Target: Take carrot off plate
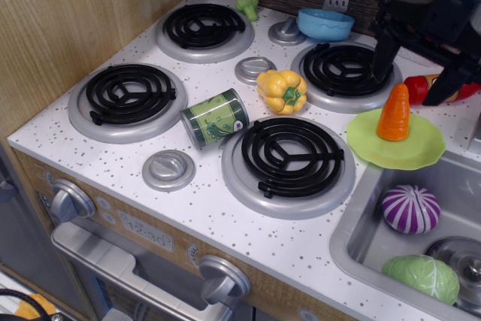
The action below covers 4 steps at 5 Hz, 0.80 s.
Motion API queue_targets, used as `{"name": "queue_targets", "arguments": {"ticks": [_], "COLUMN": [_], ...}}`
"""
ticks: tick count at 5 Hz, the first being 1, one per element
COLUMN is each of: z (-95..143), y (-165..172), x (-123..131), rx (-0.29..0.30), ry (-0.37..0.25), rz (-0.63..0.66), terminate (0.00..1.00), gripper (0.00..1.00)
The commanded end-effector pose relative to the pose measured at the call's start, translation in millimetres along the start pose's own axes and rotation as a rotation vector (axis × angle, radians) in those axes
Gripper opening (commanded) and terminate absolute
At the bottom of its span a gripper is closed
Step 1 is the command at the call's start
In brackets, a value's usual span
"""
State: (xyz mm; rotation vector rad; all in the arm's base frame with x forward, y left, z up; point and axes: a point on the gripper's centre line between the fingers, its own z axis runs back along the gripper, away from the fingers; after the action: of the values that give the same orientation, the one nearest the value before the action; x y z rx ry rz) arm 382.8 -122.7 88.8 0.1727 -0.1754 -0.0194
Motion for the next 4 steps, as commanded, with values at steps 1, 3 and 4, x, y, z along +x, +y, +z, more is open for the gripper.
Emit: {"name": "queue_targets", "arguments": {"ticks": [1,3,4], "z": [5.4,-7.0,-15.8], "y": [6.7,11.4,8.6], "x": [25.0,35.5,37.0], "rx": [-0.028,-0.045,-0.054], "ry": [-0.091,-0.122,-0.137], "rz": [0.032,0.023,0.02], "terminate": [0.0,0.0,0.0], "gripper": [1.0,1.0,1.0]}}
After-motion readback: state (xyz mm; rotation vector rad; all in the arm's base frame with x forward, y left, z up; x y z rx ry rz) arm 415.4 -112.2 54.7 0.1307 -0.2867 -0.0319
